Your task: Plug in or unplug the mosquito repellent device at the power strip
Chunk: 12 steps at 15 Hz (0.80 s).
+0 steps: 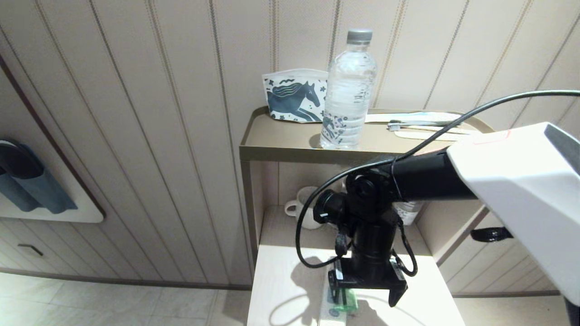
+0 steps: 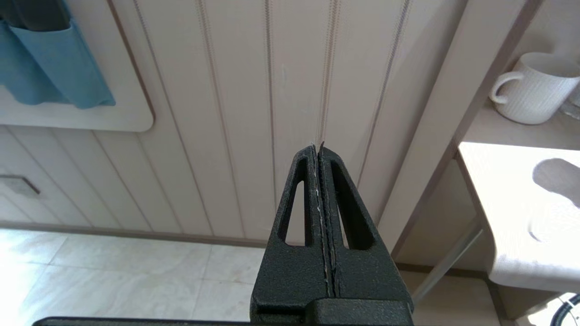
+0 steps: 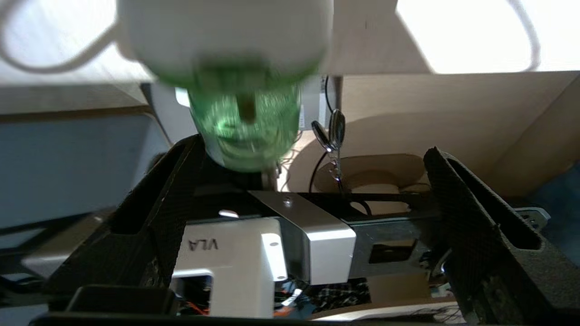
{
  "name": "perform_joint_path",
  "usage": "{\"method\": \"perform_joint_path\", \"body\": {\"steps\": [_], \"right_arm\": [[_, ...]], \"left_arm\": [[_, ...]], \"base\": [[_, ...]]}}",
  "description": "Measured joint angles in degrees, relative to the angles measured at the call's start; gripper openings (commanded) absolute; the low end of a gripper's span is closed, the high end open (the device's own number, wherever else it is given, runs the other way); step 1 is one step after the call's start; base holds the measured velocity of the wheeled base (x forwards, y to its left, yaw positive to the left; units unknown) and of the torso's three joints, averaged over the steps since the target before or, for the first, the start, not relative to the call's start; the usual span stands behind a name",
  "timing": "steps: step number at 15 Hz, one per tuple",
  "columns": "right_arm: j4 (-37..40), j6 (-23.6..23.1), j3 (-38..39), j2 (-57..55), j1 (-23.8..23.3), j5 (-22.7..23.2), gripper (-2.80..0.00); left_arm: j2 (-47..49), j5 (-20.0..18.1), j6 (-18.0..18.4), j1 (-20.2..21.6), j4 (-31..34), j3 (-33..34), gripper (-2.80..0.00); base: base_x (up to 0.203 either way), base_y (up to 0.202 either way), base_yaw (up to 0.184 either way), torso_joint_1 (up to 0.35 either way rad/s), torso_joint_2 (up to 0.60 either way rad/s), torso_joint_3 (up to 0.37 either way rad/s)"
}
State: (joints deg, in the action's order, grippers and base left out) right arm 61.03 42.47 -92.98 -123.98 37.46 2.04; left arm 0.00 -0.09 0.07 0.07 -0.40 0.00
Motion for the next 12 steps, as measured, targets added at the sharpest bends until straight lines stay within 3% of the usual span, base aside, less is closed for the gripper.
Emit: {"method": "perform_joint_path", "body": {"steps": [1,4,7,10,12], "right_arm": [[-1.00,0.06,2.33,1.61,0.90,-0.04,-2.80],[-3.76,0.85,9.17,9.37,4.25,-1.80,-2.80],[-7.76,1.10,16.68,18.73,7.99,-7.21,-2.80],[-8.52,1.37,23.51,28.35,10.50,-9.62,-2.80],[-8.83,3.99,28.33,35.19,10.91,-13.83,-2.80]], "left_arm": [[0.00,-0.01,0.00,0.00,0.02,0.00,-2.80],[0.00,-0.01,-0.02,0.00,0.07,0.00,-2.80],[0.00,-0.07,0.06,0.00,0.07,0.00,-2.80],[0.00,-0.09,0.02,0.00,0.07,0.00,-2.80],[0.00,-0.09,-0.02,0.00,0.07,0.00,-2.80]], "base": [[0.000,0.000,0.000,0.000,0.00,0.000],[0.000,0.000,0.000,0.000,0.00,0.000],[0.000,0.000,0.000,0.000,0.00,0.000],[0.000,0.000,0.000,0.000,0.00,0.000],[0.000,0.000,0.000,0.000,0.00,0.000]]}}
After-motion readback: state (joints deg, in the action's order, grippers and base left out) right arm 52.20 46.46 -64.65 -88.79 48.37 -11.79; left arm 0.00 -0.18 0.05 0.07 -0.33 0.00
